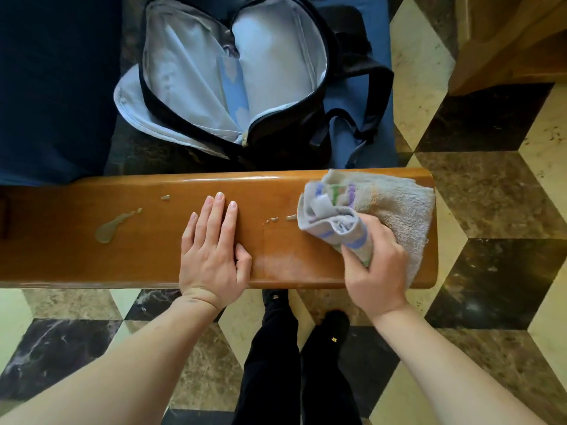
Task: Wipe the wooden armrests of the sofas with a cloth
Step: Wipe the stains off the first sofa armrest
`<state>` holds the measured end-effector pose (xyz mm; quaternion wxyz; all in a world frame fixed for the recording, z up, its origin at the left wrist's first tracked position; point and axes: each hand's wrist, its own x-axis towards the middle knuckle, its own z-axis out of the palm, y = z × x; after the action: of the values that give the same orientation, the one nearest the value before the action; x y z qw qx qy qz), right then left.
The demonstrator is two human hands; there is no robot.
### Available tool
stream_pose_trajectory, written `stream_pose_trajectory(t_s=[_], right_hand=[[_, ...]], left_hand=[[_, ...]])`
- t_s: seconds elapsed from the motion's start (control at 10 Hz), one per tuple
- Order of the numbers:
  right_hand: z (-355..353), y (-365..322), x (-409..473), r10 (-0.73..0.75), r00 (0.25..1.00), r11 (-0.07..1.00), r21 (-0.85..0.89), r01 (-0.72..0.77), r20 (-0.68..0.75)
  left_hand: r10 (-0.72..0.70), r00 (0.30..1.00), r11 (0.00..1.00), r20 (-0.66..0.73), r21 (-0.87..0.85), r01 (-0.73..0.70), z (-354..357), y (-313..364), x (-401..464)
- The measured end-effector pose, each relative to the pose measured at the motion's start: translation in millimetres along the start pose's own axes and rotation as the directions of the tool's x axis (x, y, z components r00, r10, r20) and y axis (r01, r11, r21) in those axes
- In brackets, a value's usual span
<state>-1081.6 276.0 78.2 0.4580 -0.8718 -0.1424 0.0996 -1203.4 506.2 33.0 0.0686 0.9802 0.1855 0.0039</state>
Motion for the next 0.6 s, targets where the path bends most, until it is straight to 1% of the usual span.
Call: stream_pose_trajectory(t_s=[0.1, 0.2, 0.3, 0.4, 0.5, 0.6], right_hand=[[-14.9, 12.4, -1.2, -0.056, 0.998, 0.998, 0.022, 0.055, 0.005], [-24.6, 20.2, -4.6, -0.052, 0.997, 0.998, 0.032, 0.054, -0.048], [-25.8, 25.4, -12.4, 0.026, 0.978, 0.999, 0.040, -0.018, -0.209], [-13.6, 23.4, -21.6, 0.179, 0.877, 0.984, 0.083, -0.158, -0.445], [15.8, -0.3, -16.4, 0.312, 0.724, 0.949, 0.171, -0.263, -0.615], [49.5, -30.7, 1.1, 0.433, 0.665, 0.897, 0.217, -0.385, -0.608]], left_hand=[[0.001, 1.000, 1.000, -0.001, 0.002, -0.001, -0.4, -0.1, 1.4], [0.002, 1.000, 1.000, 0.003, 0.002, -0.002, -0.5, -0.9, 1.8], [0.006, 1.000, 1.000, -0.008, -0.006, -0.006, -0.8, -0.9, 1.3], [0.007, 1.000, 1.000, -0.017, -0.007, -0.007, -1.4, 0.2, 1.7], [0.002, 1.000, 1.000, -0.015, -0.002, -0.002, -0.9, 0.4, 1.0], [0.003, 1.000, 1.000, -0.018, -0.002, -0.003, -1.0, 1.0, 1.3]])
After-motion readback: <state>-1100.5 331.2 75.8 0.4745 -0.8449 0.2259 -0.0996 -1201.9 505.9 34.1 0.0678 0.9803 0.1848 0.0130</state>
